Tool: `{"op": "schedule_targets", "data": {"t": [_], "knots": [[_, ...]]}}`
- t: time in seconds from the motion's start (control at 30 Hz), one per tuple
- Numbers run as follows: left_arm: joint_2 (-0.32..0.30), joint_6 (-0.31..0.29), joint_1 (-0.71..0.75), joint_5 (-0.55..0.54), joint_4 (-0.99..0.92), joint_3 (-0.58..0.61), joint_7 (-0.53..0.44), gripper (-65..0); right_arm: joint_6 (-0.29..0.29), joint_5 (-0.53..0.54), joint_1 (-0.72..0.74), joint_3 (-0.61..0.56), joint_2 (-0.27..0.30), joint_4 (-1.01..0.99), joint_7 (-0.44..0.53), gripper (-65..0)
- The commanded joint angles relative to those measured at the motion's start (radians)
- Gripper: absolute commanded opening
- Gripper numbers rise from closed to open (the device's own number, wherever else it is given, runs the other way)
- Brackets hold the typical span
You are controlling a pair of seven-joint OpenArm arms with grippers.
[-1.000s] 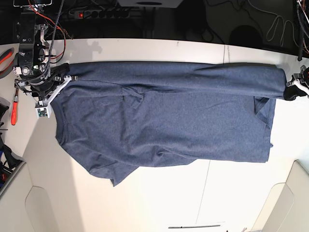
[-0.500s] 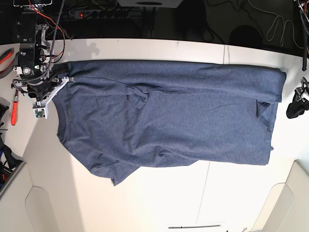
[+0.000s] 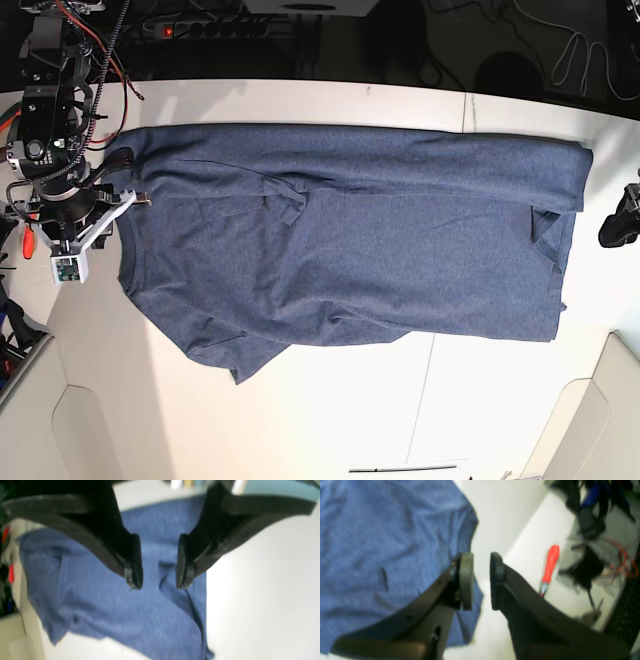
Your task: Layout the t-shirt on the table in an organized manner, then fold the t-shirt properly
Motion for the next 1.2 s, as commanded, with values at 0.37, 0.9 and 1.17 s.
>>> {"op": "schedule_targets", "data": {"t": [0.37, 0.9, 1.17], "knots": [[-0.016, -0.009, 0.145, 0.121, 0.013, -0.008, -0.166, -30.4, 0.022, -0.013, -0.028, 0.005, 0.008, -0.252, 0.068, -37.8], [-0.005, -0.009, 0.145, 0.139, 0.013, -0.008, -0.170, -30.4, 0.124, 0.086, -0.026, 0.005, 0.008, -0.274, 0.045, -38.7], [-0.005, -0.009, 0.145, 0.121, 0.013, -0.008, -0.163, -30.4, 0.115, 0.075, -0.025, 0.005, 0.008, -0.137, 0.042, -38.7]]}}
